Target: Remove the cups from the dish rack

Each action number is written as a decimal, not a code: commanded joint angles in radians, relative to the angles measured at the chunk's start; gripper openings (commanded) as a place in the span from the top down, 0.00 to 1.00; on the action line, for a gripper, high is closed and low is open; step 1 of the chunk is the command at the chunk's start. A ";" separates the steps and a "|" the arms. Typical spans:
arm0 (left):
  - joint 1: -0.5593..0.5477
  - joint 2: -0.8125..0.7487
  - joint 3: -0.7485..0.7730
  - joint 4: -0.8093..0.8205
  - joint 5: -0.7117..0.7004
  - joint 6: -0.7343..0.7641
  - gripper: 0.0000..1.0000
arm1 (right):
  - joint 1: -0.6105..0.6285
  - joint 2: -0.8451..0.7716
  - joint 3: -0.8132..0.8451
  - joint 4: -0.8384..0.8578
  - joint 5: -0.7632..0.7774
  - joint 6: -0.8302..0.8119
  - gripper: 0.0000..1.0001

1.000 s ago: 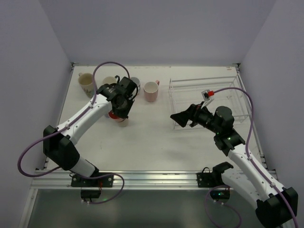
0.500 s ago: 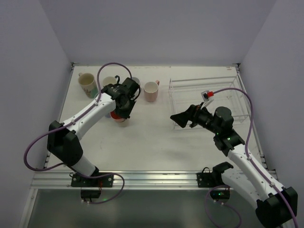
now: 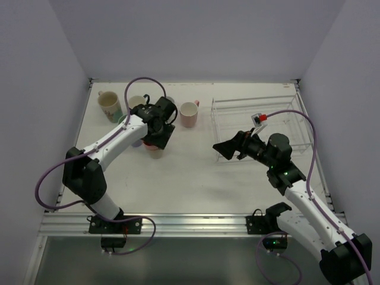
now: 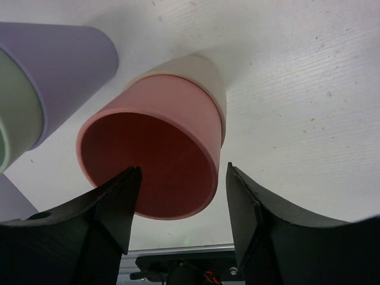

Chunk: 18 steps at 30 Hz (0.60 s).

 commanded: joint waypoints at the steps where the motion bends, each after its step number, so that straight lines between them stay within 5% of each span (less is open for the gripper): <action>1: 0.009 -0.023 0.070 0.015 -0.067 -0.003 0.34 | 0.002 -0.009 -0.001 0.040 0.008 -0.012 0.01; 5: 0.009 -0.058 0.118 0.029 -0.102 -0.010 0.00 | 0.004 -0.011 0.002 0.038 0.016 -0.018 0.01; 14: 0.009 -0.222 0.242 0.153 -0.220 -0.028 0.00 | 0.002 -0.092 0.058 -0.053 0.088 -0.050 0.01; 18: 0.009 -0.506 0.121 0.410 -0.236 -0.022 0.00 | 0.002 -0.168 0.121 -0.142 0.157 -0.064 0.01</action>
